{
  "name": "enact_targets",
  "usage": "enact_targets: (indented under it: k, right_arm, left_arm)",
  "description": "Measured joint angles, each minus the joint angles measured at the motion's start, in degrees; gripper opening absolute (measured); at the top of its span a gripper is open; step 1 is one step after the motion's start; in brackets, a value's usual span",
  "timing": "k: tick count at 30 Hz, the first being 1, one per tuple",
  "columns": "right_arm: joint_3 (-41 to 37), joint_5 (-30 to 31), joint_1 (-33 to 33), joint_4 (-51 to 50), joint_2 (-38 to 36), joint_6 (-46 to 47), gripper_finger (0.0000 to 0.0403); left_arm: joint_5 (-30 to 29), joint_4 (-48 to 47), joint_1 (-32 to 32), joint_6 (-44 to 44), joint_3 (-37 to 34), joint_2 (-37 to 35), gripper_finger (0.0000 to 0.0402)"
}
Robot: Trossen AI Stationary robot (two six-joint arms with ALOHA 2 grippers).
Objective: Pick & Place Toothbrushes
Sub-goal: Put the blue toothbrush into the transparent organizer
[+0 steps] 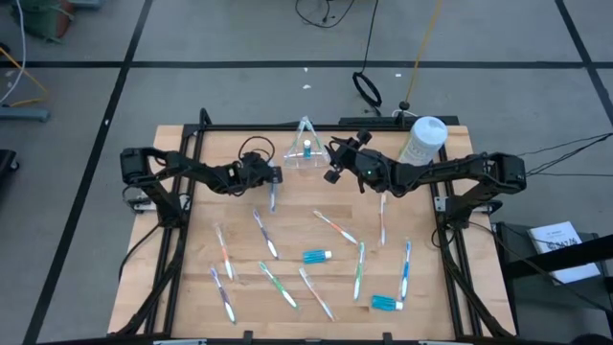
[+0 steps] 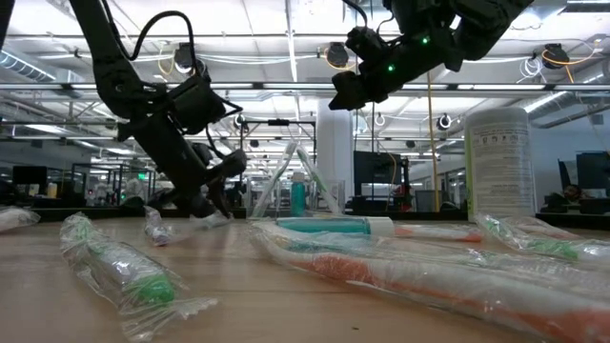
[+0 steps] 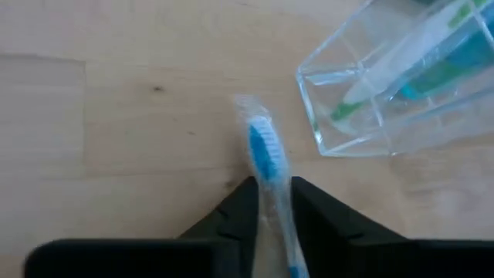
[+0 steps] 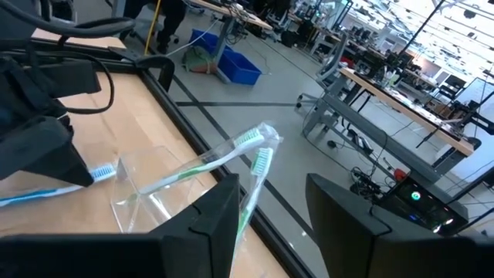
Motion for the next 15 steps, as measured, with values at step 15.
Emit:
enact_targets:
  k: [15]
  right_arm:
    - [0.0, 0.0, 0.0, -2.6, 0.0, -0.7, 0.0141]
  left_arm:
    - [-7.8, 4.1, -2.8, 23.2, -0.2, -18.5, 0.0007]
